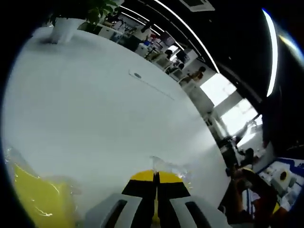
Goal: Compare the silicone blocks by pressing each to a similar depth, holding the contact briefly, and releasing to observe deformation and rebound differences across the visible hardness samples.
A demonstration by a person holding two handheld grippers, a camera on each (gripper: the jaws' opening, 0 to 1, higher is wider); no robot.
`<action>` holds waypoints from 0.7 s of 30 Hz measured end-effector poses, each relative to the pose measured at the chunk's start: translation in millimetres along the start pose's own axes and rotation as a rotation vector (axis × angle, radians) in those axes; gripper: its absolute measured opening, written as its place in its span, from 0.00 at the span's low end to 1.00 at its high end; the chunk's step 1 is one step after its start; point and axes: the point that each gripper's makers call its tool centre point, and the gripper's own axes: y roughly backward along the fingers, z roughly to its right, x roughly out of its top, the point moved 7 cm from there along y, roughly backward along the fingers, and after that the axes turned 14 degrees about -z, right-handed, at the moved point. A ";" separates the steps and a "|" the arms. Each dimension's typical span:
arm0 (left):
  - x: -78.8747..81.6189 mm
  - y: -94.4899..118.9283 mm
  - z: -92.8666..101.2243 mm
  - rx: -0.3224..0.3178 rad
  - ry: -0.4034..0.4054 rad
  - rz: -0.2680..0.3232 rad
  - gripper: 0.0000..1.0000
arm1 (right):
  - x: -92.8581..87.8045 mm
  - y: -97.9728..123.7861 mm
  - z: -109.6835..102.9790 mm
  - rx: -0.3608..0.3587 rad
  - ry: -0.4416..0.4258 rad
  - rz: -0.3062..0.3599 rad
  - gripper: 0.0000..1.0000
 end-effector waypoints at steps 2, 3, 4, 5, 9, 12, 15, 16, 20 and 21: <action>-0.2 -1.5 -3.1 0.011 0.006 -0.005 0.00 | 0.1 -0.1 0.1 0.001 0.000 0.000 0.96; -0.6 -1.8 -4.3 0.017 0.007 -0.008 0.00 | 0.2 0.0 0.3 0.002 -0.002 0.000 0.96; -1.1 -2.2 -6.1 0.021 0.015 -0.010 0.00 | 0.4 0.1 0.8 0.002 -0.002 0.001 0.96; -2.5 -2.3 -8.7 0.029 0.038 -0.018 0.00 | 0.5 0.3 0.9 0.001 -0.002 0.001 0.96; -5.6 -4.3 -13.5 0.056 0.045 -0.021 0.00 | 0.0 0.5 2.1 0.001 -0.007 0.002 0.96; -7.6 -7.7 -13.3 0.064 0.044 -0.038 0.00 | -1.2 0.3 2.5 0.002 -0.010 0.002 0.96; -7.8 -9.8 -11.3 0.074 0.023 -0.048 0.00 | -1.2 0.5 1.8 0.003 -0.012 0.002 0.96; -7.1 -10.4 -12.3 0.075 0.023 -0.049 0.00 | -1.3 0.6 1.9 0.004 -0.013 0.004 0.96; -8.0 -11.0 -15.8 0.081 0.013 -0.059 0.00 | -1.7 1.7 2.3 0.001 -0.013 0.003 0.96; -8.2 -10.9 -16.2 0.083 0.009 -0.059 0.00 | -1.6 2.4 2.6 -0.002 -0.011 0.003 0.96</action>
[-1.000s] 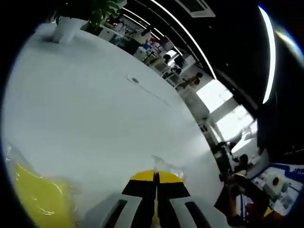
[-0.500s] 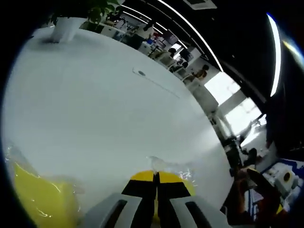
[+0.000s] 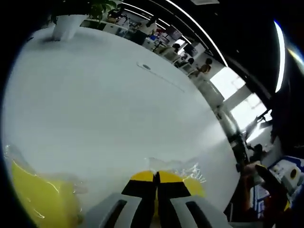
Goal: Compare the silicone blocks by pressing each to a similar depth, holding the contact briefly, and releasing to observe deformation and rebound differences across the visible hardness samples.
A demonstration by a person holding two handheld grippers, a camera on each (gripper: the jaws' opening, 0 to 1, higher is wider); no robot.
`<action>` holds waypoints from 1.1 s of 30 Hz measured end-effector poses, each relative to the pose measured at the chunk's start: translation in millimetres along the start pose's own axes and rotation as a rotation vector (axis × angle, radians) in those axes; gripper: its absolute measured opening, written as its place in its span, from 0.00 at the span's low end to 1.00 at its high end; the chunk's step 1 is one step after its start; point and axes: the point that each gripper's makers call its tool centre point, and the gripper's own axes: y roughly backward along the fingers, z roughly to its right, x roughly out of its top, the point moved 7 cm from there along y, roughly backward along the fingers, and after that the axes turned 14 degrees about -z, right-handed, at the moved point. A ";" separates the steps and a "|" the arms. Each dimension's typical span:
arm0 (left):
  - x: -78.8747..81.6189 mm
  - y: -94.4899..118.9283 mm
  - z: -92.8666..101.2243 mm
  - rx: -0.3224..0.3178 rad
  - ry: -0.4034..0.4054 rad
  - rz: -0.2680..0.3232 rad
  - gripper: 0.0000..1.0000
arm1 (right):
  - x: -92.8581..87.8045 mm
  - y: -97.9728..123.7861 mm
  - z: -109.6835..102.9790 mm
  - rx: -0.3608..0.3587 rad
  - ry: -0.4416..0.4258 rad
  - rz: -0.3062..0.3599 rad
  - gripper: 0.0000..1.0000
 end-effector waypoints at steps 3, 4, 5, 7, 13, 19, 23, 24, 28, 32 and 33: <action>-0.6 -0.1 -1.5 0.010 -0.027 0.000 0.00 | -0.2 1.1 0.5 -0.004 0.003 -0.001 0.96; -0.9 0.0 -0.9 0.009 -0.023 0.000 0.00 | -0.2 1.1 0.3 -0.004 0.003 -0.001 0.96; -0.8 -0.2 -0.9 0.014 -0.029 0.000 0.00 | -0.3 1.1 0.0 -0.004 0.004 -0.002 0.96; -0.5 -0.6 -1.0 0.019 -0.039 -0.001 0.00 | -0.3 1.0 -0.3 -0.003 0.003 -0.002 0.96; 0.5 -1.4 -1.8 0.024 -0.048 -0.013 0.00 | 0.8 0.6 -1.9 0.000 0.002 -0.001 0.96; 0.6 -1.7 -1.9 0.025 -0.060 -0.018 0.00 | 0.6 1.5 -0.8 -0.002 0.000 -0.002 0.96; 1.1 -1.5 -3.4 0.033 -0.078 -0.020 0.02 | -0.3 2.1 0.5 -0.003 -0.001 -0.005 0.96; 1.0 -1.5 -3.4 0.034 -0.080 -0.022 0.02 | -0.3 2.2 0.6 -0.004 -0.001 -0.005 0.96; 1.7 -1.9 -5.0 0.035 -0.079 -0.027 0.03 | 0.5 2.4 0.5 -0.003 -0.001 -0.008 0.96; 2.8 -1.0 -5.5 0.030 -0.073 -0.031 0.04 | 1.7 1.3 0.3 -0.001 0.001 -0.008 0.96; 3.0 -0.4 -4.8 0.030 -0.069 -0.032 0.04 | 1.9 1.0 0.2 -0.001 0.002 -0.009 0.96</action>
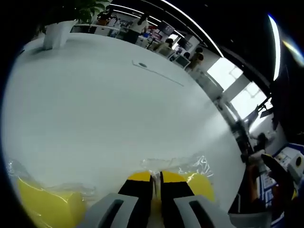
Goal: Compare the silicone blocks by pressing each to a similar depth, holding the contact briefly, and releasing to observe deformation and rebound differences across the visible hardness samples.
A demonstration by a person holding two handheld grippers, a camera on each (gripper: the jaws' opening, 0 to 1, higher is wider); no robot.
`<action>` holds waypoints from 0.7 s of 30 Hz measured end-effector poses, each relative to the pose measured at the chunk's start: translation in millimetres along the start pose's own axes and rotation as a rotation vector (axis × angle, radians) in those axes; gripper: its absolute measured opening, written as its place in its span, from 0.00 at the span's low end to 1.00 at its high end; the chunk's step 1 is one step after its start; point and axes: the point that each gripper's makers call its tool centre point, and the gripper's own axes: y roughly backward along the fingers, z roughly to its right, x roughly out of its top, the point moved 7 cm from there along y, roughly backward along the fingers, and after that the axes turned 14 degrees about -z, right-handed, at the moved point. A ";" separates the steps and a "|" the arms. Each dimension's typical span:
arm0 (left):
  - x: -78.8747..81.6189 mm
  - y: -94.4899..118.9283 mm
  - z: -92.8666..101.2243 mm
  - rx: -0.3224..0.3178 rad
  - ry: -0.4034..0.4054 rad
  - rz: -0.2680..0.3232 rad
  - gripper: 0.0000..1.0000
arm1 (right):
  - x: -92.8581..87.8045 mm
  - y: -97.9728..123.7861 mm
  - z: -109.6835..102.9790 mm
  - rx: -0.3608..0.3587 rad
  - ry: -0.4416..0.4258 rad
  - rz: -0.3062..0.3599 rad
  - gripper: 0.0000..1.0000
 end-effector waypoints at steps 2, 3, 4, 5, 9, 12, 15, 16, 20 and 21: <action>0.9 2.2 2.9 0.011 -0.034 -0.004 0.05 | 0.3 -0.7 0.5 0.000 0.000 0.002 0.96; 2.0 4.0 4.0 0.023 -0.100 -0.001 0.08 | 0.5 -1.0 0.5 0.000 -0.001 0.002 0.96; 3.5 4.6 6.7 0.005 -0.140 0.015 0.14 | 0.6 -1.2 0.5 0.001 -0.001 0.002 0.96; 6.1 6.6 9.4 -0.017 -0.174 0.043 0.25 | 0.9 -1.7 0.6 0.001 -0.001 0.004 0.96; 20.2 21.3 12.2 -0.049 -0.221 0.130 0.53 | 2.5 -3.2 0.1 -0.001 0.006 0.008 0.96; 34.7 39.6 13.5 -0.054 -0.256 0.182 0.71 | 3.7 -5.6 0.9 -0.008 0.007 0.007 0.96; 47.4 55.5 14.3 -0.072 -0.288 0.221 0.86 | 5.3 -7.2 2.0 -0.015 0.008 0.009 0.96; 49.8 57.3 18.4 -0.130 -0.315 0.220 0.95 | 6.1 -7.9 2.3 -0.015 0.008 0.009 0.96; 54.3 73.5 19.8 -0.138 -0.438 0.201 1.00 | 9.5 -9.3 2.9 -0.021 0.020 0.011 0.96; 56.9 78.8 21.1 -0.145 -0.453 0.221 1.00 | 10.3 -9.6 2.7 -0.022 0.025 0.010 0.96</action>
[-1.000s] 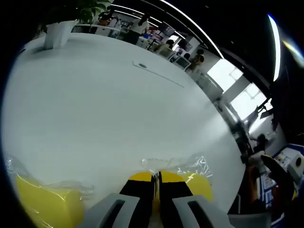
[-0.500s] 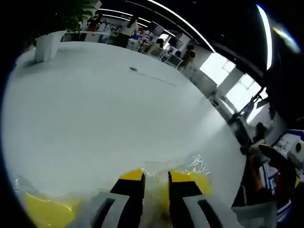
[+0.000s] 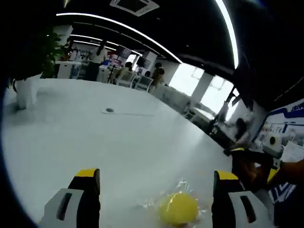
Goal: Compare the silicone blocks by pressing each to a similar depth, holding the contact briefly, and releasing to observe deformation and rebound differences across the visible hardness samples.
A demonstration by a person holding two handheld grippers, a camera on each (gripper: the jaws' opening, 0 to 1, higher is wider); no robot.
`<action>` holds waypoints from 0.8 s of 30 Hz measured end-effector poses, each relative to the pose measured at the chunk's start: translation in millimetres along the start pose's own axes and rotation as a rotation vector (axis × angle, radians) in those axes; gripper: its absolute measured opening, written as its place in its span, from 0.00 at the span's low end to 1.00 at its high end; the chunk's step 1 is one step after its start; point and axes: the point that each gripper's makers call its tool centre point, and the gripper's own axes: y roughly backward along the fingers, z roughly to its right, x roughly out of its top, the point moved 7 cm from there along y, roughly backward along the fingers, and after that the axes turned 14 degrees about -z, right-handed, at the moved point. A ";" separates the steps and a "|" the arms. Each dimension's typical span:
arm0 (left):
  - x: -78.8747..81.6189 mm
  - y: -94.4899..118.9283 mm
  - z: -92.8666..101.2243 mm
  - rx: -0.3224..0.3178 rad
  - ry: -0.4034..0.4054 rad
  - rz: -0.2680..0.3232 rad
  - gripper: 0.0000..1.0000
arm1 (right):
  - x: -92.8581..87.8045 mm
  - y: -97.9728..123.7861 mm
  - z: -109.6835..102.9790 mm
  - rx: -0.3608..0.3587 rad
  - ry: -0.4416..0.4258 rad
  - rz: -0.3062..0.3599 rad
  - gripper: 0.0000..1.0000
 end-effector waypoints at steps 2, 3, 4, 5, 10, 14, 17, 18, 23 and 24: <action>5.9 11.1 2.7 0.000 -0.004 0.009 1.00 | 2.0 -0.5 -1.9 -0.002 0.023 -0.006 0.96; 8.7 16.0 3.7 0.001 -0.015 0.010 1.00 | 2.9 -1.0 -2.2 -0.009 0.027 -0.008 0.96; 10.3 19.1 4.0 0.005 -0.023 0.008 1.00 | 3.4 -1.3 -2.0 -0.012 0.029 -0.007 0.96; 12.3 24.3 3.0 0.024 -0.044 0.005 1.00 | 4.0 -1.7 -1.7 -0.013 0.026 -0.007 0.96; 16.8 51.6 -0.8 0.049 -0.067 0.037 1.00 | 8.9 -1.3 -5.0 -0.015 0.019 -0.008 0.96; 14.5 78.4 -11.6 0.096 -0.093 0.064 1.00 | 10.3 1.4 -8.4 -0.023 0.035 -0.014 0.96; 13.1 102.4 -18.0 0.120 -0.072 0.105 1.00 | 8.3 2.2 -7.9 -0.028 0.036 -0.027 0.96; 12.6 108.7 -19.6 0.131 -0.078 0.115 1.00 | 8.0 2.1 -7.9 -0.029 0.035 -0.028 0.96; 4.9 142.5 -25.6 0.180 -0.074 0.137 1.00 | 7.3 1.6 -1.6 -0.048 0.028 -0.033 0.96; 3.0 147.0 -25.6 0.184 -0.077 0.134 1.00 | 7.3 1.1 -0.3 -0.051 0.025 -0.033 0.96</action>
